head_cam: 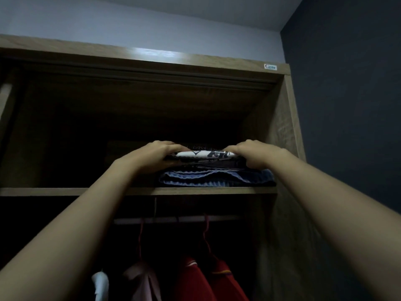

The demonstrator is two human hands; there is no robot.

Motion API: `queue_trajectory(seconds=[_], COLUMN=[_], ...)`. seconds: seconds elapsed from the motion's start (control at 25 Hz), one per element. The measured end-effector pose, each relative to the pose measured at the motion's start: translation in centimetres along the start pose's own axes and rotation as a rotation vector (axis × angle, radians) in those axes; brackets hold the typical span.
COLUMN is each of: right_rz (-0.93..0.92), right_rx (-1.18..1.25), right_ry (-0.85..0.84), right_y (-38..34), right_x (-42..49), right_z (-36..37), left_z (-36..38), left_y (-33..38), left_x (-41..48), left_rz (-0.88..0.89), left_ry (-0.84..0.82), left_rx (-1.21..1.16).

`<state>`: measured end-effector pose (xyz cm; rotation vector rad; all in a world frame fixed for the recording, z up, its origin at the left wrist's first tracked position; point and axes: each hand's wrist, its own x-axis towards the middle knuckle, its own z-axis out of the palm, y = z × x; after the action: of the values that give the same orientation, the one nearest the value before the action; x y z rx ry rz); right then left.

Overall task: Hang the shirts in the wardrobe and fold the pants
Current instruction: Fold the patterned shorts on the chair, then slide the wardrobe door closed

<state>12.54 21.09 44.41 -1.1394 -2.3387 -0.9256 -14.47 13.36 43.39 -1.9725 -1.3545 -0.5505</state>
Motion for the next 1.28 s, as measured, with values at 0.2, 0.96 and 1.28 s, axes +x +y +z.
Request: queue_trajectory(seconds=[0.2,0.96,1.28], right_rz=[0.071,-0.21,-0.609], right_rx=[0.033,0.585,0.865], right_ry=[-0.03,0.737,0.233], right_y=[-0.5,-22.9,-48.1], right_x=[-0.1,-10.4,-23.0], right_z=[0.5,10.5,21.1], left_z=[0.7,3.7,9.9], left_y=[-0.3,3.7,1.9], left_x=[-0.2,-17.1,-40.6], left_rz=[-0.03,-0.306,-0.602], left_ry=[-0.024,0.547,0.354], left_rx=[-0.005,-0.255,0.051])
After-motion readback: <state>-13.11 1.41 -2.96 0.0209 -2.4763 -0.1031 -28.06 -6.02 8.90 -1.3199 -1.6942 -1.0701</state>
